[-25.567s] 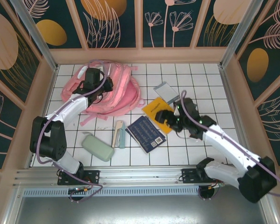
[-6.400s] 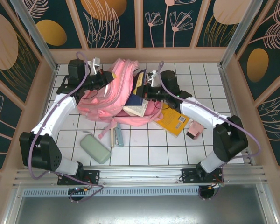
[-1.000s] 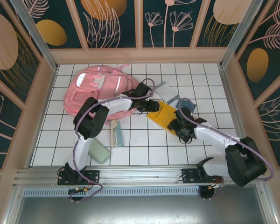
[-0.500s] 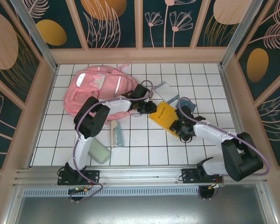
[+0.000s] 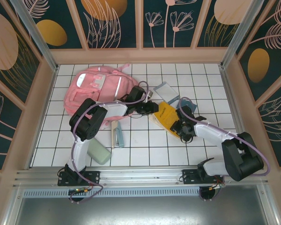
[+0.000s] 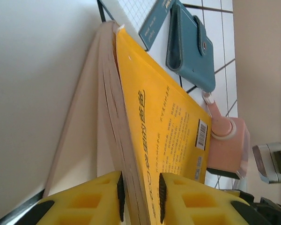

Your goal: Pack the student bag

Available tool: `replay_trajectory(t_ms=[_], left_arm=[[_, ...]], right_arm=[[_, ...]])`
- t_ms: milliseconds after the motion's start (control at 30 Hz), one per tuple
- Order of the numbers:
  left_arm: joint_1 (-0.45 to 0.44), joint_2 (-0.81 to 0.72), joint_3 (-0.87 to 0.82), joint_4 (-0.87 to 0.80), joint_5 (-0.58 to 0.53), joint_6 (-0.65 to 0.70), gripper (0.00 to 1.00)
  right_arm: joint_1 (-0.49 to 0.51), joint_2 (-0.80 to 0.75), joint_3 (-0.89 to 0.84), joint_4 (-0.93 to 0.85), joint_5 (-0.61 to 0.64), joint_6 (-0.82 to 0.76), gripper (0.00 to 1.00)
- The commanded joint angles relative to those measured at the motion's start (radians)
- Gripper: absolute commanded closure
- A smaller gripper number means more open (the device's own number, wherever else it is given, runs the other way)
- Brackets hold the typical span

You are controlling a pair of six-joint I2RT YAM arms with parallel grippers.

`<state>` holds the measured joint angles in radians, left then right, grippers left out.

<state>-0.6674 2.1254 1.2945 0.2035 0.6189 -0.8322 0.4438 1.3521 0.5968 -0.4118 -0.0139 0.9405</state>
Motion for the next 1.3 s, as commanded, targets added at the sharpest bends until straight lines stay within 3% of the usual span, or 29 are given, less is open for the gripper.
replay_trajectory(t_ms=[0,300,567,700,833,933,1100,1200,1267], left_arm=[[-0.031,-0.025,-0.011,-0.003,0.106,-0.009,0.72],[-0.021,-0.053,0.102,-0.275,-0.059,0.177,0.88],[-0.011,-0.096,0.123,-0.316,-0.075,0.248,0.99],[-0.005,-0.149,0.097,-0.35,-0.145,0.332,1.0],[0.004,-0.237,0.035,-0.332,-0.224,0.44,1.0],[0.003,-0.327,-0.056,-0.237,-0.228,0.539,1.0],[0.003,-0.447,-0.148,-0.153,-0.239,0.665,1.0],[0.003,-0.456,-0.146,-0.171,-0.267,0.681,1.0],[0.003,-0.454,-0.151,-0.169,-0.275,0.683,1.0]], right_arm=[[0.003,0.141,-0.06,0.279,-0.087,-0.045,0.38],[0.001,0.081,-0.045,0.228,-0.07,-0.052,0.38],[0.017,-0.026,0.02,0.149,-0.083,-0.1,0.31],[0.034,-0.138,0.066,0.116,-0.105,-0.194,0.25],[0.037,-0.288,0.112,0.11,-0.11,-0.312,0.2],[0.025,-0.277,0.183,0.063,-0.011,-0.396,0.22],[-0.023,-0.305,0.159,0.196,0.004,-0.499,0.18],[-0.039,-0.289,0.186,0.211,-0.106,-0.539,0.16],[-0.038,-0.307,0.19,0.253,-0.318,-0.568,0.16]])
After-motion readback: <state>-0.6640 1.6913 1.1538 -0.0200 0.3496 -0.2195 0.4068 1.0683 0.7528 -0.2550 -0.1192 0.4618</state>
